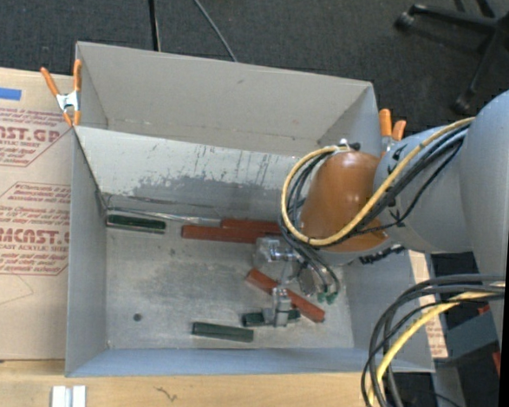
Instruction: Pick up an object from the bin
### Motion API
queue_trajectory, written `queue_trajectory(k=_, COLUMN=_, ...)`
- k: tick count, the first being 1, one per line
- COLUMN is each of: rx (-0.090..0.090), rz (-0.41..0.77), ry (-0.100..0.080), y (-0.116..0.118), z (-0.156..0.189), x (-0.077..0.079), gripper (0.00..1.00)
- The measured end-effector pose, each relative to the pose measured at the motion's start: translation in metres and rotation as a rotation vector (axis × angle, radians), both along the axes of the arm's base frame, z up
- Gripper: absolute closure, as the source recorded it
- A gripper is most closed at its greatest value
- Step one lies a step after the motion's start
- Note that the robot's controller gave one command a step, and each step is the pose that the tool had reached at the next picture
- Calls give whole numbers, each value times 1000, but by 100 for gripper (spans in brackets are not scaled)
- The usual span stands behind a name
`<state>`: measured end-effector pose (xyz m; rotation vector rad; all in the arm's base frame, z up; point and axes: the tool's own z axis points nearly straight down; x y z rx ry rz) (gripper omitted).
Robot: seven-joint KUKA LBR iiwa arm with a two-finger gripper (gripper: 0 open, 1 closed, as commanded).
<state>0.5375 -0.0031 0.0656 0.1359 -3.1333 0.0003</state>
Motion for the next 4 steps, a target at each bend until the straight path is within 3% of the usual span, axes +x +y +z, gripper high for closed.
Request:
queue_trajectory(k=1, rx=2, rz=-96, ry=-7, y=4, z=35, x=-13, gripper=0)
queue_trajectory(k=2, rx=1, rz=-304, ry=-4, y=11, z=34, x=-25, gripper=0)
queue_trajectory(k=3, rx=1, rz=-429, ry=-3, y=1, z=4, x=-23, gripper=0)
queue_trajectory(k=4, rx=1, rz=-428, ry=-5, y=2, z=4, x=-23, gripper=0)
